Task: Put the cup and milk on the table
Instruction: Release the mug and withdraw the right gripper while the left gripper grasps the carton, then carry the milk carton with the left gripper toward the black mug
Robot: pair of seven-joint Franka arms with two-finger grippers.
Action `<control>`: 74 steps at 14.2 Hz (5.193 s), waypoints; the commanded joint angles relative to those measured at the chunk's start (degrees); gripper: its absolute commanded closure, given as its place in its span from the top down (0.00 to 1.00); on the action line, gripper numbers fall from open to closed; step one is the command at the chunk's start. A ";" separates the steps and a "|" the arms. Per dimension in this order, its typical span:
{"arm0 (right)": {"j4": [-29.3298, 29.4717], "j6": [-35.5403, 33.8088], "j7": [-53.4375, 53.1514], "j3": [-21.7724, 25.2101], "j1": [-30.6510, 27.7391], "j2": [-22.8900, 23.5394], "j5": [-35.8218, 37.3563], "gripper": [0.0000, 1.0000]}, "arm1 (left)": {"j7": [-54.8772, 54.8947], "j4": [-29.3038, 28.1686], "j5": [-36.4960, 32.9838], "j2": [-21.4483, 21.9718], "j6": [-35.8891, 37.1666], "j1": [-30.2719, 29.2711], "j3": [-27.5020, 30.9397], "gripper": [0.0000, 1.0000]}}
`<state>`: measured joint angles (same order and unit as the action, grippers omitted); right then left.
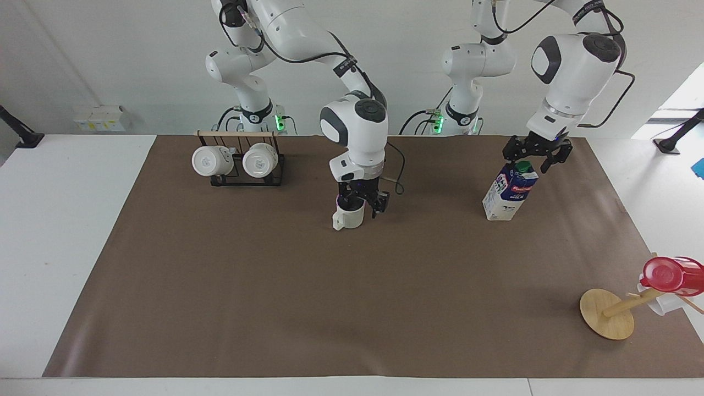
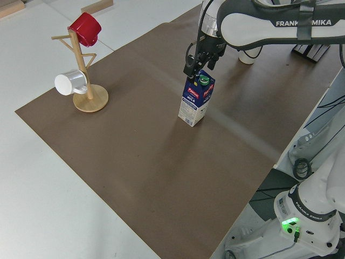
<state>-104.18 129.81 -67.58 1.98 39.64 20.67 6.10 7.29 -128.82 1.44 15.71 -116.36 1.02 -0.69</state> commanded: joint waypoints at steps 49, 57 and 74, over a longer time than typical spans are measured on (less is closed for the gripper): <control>17.08 -47.46 62.48 2.94 -36.65 -24.27 -7.50 1.00 | -28.20 5.95 0.15 -1.91 1.85 16.91 -1.24 0.47; 10.59 -44.55 62.65 3.55 -37.87 -27.44 -7.59 1.00 | -39.90 9.55 0.23 -10.43 -5.36 26.40 -1.24 0.45; 11.72 -43.41 60.02 1.71 -37.53 -27.00 -6.89 1.00 | -46.14 16.23 1.55 -15.62 -2.21 29.92 -1.59 0.44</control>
<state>-91.35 85.48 -6.58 3.71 2.15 -5.34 -0.35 -38.33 -115.81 2.16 1.82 -121.29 29.83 -3.19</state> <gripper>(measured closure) 0.000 0.559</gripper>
